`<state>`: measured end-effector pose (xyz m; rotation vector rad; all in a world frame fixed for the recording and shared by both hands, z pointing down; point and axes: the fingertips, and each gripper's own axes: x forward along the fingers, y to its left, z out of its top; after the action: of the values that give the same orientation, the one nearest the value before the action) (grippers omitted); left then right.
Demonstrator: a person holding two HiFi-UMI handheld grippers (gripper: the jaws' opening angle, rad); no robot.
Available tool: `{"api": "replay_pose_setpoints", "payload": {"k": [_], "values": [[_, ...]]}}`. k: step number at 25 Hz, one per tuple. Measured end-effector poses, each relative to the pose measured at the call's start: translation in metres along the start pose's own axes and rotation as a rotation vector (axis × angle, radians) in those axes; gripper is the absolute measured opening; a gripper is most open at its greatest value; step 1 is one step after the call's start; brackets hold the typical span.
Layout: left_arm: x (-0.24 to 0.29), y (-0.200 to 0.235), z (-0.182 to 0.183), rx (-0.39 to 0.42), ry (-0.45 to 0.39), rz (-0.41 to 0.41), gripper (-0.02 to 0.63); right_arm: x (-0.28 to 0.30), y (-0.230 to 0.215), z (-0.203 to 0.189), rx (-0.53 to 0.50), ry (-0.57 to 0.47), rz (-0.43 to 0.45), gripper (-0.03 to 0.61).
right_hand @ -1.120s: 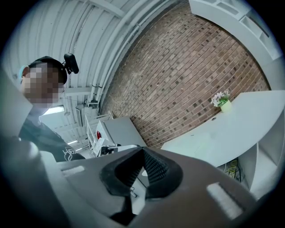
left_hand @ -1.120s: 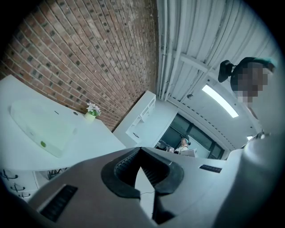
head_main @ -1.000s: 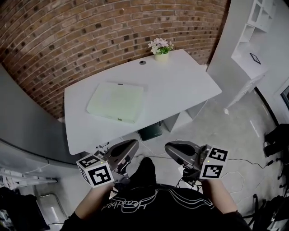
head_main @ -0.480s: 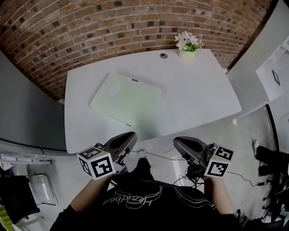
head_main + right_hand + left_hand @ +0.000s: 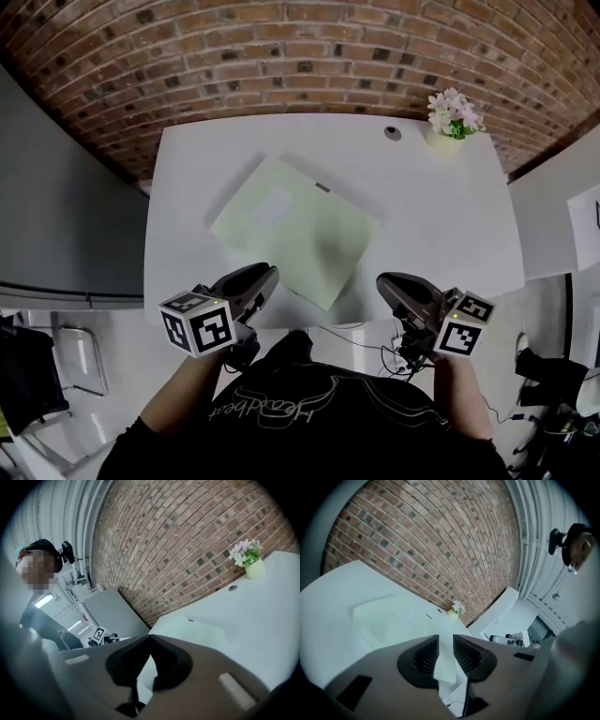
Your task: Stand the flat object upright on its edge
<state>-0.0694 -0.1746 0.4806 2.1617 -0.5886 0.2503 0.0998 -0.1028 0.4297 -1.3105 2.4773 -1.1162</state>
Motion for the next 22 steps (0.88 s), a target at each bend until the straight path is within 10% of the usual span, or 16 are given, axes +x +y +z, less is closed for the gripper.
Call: {"api": "replay_pose_setpoints", "payload": {"k": [22], "values": [[-0.011,0.094,-0.011,-0.329,-0.143,0.287,0.247,0.107,-0.101,0.052,-0.209,0.362,0.085,0.152]]}}
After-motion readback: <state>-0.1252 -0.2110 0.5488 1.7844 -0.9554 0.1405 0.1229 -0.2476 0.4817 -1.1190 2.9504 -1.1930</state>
